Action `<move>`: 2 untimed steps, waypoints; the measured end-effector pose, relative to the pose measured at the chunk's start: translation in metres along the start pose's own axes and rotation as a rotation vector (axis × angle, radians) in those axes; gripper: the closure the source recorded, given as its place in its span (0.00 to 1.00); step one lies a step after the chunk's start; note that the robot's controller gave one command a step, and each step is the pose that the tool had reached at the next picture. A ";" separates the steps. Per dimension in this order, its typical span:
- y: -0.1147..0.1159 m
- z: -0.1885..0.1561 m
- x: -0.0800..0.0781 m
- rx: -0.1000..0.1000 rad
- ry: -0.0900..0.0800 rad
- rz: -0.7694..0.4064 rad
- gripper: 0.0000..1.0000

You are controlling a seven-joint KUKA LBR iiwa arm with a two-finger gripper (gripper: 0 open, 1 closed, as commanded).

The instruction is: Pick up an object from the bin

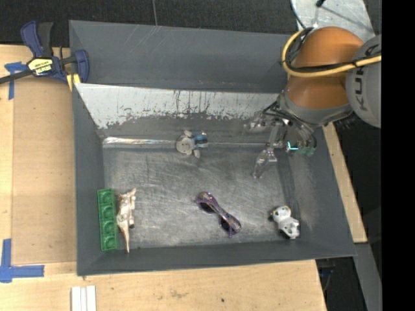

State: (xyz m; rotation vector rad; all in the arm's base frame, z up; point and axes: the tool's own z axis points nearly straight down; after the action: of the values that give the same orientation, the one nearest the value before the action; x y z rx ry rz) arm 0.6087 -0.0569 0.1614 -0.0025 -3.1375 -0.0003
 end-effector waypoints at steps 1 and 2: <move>0.000 -0.004 -0.002 0.001 -0.008 -0.001 0.00; 0.017 0.048 0.036 0.001 -0.013 0.025 0.00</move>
Offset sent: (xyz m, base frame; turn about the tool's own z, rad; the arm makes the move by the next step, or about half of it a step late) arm -0.0537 0.0249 -0.0727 0.0337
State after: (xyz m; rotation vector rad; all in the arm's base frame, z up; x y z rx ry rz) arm 0.5728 -0.0402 0.1131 -0.0414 -3.1504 0.0007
